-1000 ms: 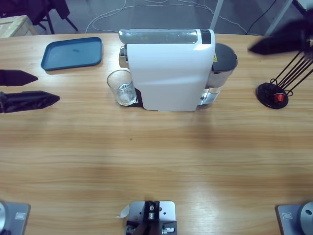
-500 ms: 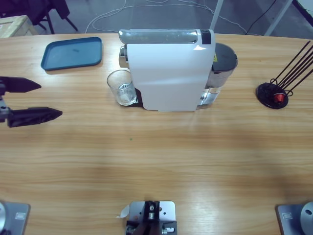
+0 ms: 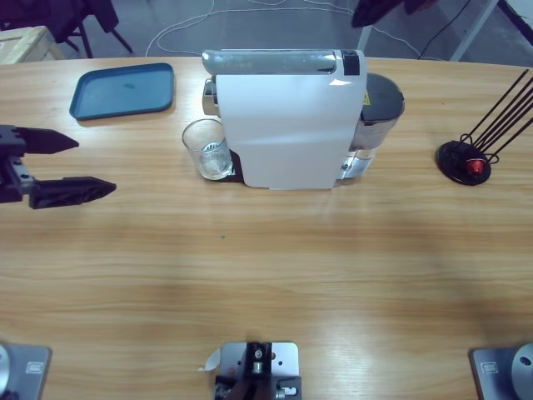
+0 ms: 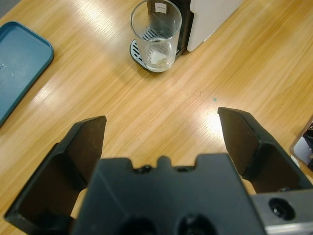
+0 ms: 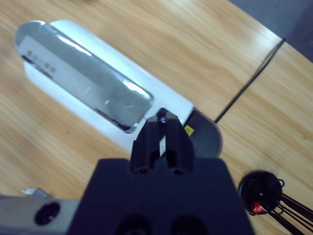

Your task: Pour coffee

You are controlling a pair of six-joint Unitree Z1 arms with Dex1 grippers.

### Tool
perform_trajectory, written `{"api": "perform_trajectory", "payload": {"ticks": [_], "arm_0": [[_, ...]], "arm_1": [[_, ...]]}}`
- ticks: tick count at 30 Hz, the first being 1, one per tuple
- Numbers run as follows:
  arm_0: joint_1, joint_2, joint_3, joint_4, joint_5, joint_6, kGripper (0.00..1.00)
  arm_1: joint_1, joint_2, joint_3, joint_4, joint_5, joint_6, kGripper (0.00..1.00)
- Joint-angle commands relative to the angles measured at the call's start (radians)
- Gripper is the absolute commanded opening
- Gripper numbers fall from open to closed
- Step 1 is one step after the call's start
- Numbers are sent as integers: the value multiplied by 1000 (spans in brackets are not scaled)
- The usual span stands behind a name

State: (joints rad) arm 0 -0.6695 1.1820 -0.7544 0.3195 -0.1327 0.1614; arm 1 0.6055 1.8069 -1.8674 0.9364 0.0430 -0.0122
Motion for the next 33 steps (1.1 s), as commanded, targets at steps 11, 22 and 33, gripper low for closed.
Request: {"api": "perform_trajectory", "payload": {"ticks": [11, 22, 33], "arm_0": [[-9, 51, 33, -27, 18, 4, 1000], [-9, 56, 37, -31, 17, 1, 1000], [-9, 57, 38, -33, 17, 1, 1000]], "arm_1": [[15, 78, 22, 18, -5, -20, 0], [5, 80, 46, 18, -43, -20, 0], [0, 88, 82, 7, -48, -23, 0]]}}
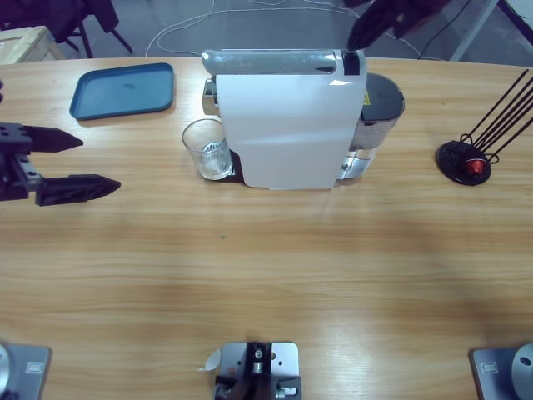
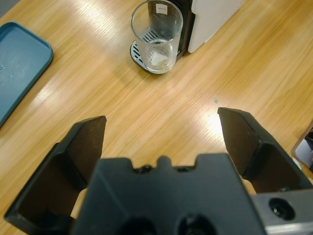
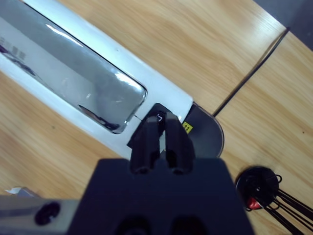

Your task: Pour coffee

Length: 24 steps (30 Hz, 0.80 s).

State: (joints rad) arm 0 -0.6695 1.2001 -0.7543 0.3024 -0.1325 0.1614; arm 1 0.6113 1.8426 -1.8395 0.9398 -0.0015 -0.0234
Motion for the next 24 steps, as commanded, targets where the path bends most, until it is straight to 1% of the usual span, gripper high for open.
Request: {"api": "perform_trajectory", "payload": {"ticks": [1, 7, 10, 11, 12, 13, 15, 17, 20, 24], "arm_0": [[-9, 39, 38, -16, 17, 1, 1000], [-9, 40, 39, -16, 17, 1, 1000], [-9, 34, 38, -16, 16, 1, 1000], [-9, 30, 38, -16, 17, 1, 1000], [-9, 27, 39, -16, 16, 1, 1000], [-9, 22, 39, -16, 14, 1, 1000], [-9, 12, 39, -16, 11, -1, 1000], [-9, 7, 44, -16, 11, -2, 1000], [-9, 7, 48, -16, 11, 0, 1000], [-9, 9, 46, -22, 9, -2, 1000]], "arm_1": [[-5, 54, 54, 4, -2, -12, 0], [-5, 60, 86, 6, -8, -12, 0], [-5, 15, 68, -5, -14, -35, 0], [-5, -19, 43, 3, -14, -55, 147], [-4, -52, 24, 19, 7, -76, 828], [-4, -89, 17, 34, 45, -90, 999], [-2, -159, 59, 30, 99, -92, 1000], [-2, -223, 174, -18, 119, -90, 1000], [-2, -314, 328, -121, 121, -52, 1000], [-2, -333, 369, -149, 123, -36, 1000]]}}
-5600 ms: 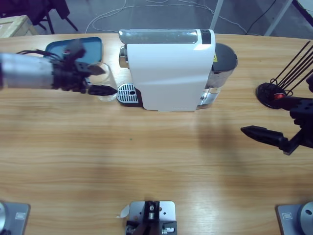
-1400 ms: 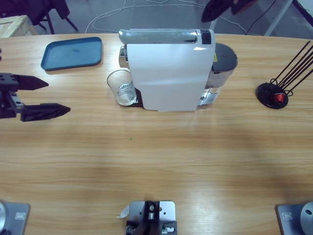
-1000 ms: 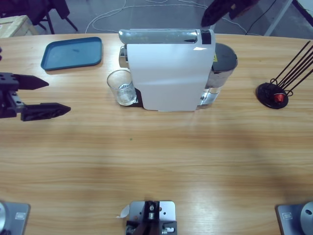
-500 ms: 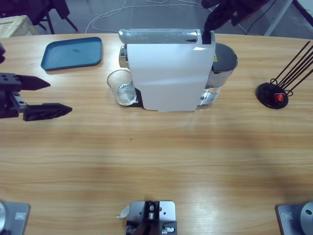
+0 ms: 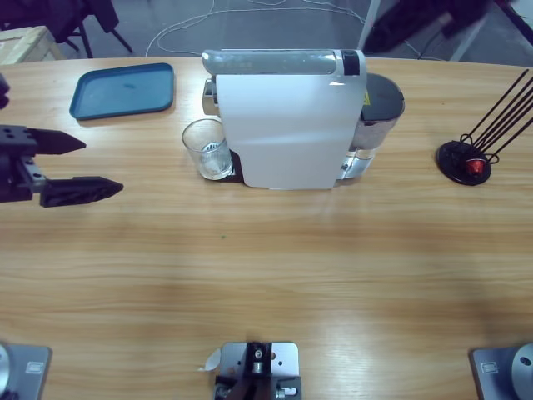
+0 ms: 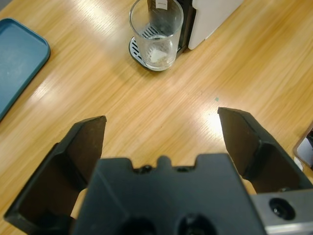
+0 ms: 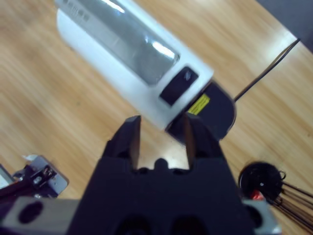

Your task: Pour coffee

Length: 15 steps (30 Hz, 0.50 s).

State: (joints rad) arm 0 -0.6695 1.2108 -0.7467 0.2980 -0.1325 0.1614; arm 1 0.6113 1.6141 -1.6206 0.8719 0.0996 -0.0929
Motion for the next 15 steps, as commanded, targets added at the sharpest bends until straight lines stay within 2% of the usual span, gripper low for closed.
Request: {"api": "perform_trajectory", "payload": {"ticks": [1, 8, 15], "arm_0": [[-9, -3, 39, -17, 8, -2, 1000], [-9, -25, 52, -17, 8, -3, 1000], [-9, -27, 53, -17, 8, -3, 1000]], "arm_1": [[-2, -99, 147, -87, 22, 40, 1000], [-2, -43, 56, -91, 11, 70, 1000], [-2, -40, 57, -90, 11, 70, 1000]]}}
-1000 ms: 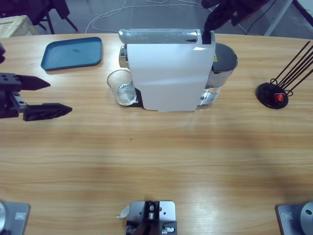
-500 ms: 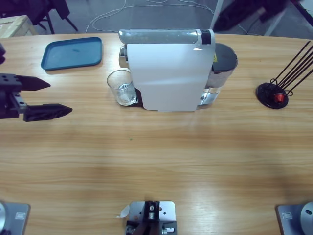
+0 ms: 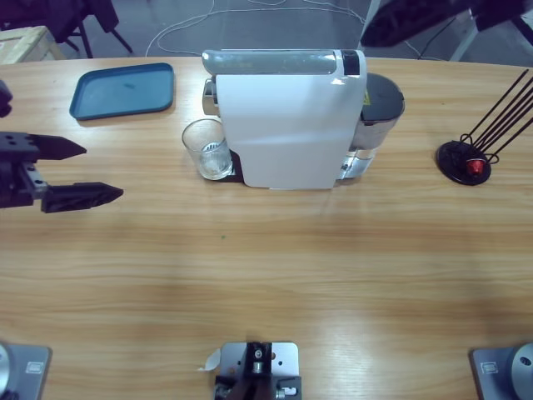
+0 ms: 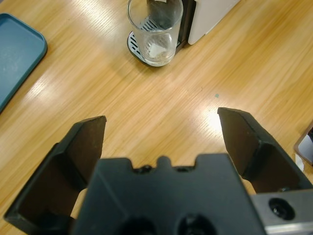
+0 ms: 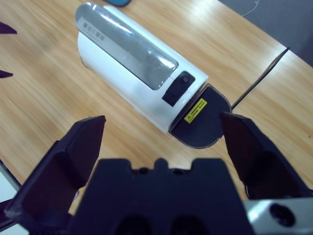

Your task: Pour coffee

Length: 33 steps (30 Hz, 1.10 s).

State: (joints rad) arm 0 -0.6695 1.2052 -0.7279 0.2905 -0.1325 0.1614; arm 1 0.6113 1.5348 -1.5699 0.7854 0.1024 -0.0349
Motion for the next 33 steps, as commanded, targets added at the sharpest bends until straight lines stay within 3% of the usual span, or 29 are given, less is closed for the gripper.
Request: {"api": "perform_trajectory", "payload": {"ticks": [1, 33], "arm_0": [[-9, -22, 35, -10, 8, -3, 1000], [-9, -23, 24, -28, 10, -2, 1000]], "arm_1": [[-3, 39, 7, -3, 7, 12, 1000], [-4, 40, 2, -8, -81, 7, 1000]]}}
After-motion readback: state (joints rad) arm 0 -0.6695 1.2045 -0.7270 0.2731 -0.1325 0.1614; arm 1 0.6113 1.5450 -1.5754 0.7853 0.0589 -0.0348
